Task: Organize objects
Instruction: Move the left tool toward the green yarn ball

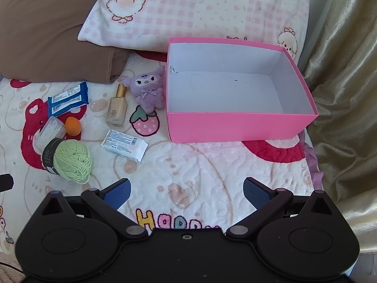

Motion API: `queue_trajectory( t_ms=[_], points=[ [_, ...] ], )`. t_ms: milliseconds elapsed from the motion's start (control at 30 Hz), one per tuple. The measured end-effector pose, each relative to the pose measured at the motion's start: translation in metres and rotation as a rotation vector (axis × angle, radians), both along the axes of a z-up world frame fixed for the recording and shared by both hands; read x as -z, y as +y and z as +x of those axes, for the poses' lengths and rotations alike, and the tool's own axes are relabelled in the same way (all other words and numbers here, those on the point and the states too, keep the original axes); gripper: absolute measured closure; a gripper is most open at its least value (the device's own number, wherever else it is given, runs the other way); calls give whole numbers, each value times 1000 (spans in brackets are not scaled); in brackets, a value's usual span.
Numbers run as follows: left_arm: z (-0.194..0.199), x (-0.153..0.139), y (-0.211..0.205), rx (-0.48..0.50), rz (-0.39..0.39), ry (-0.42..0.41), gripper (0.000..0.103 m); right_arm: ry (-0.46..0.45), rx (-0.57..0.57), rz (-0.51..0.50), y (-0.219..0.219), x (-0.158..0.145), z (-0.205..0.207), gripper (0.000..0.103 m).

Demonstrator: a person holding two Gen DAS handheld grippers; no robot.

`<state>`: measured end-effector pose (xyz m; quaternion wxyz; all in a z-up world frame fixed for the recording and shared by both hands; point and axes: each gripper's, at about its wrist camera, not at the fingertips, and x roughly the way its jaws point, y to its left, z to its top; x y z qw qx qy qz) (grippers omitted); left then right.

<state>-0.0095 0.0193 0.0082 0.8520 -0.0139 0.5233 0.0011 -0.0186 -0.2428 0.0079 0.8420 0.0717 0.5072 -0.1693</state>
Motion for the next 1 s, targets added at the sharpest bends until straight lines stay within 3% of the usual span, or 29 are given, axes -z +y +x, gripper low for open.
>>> queue_trajectory(
  t_ms=[1000],
  points=[
    [-5,-10,5,-19,24,-13,0,22,-8,-14,5,3,4,1]
  ],
)
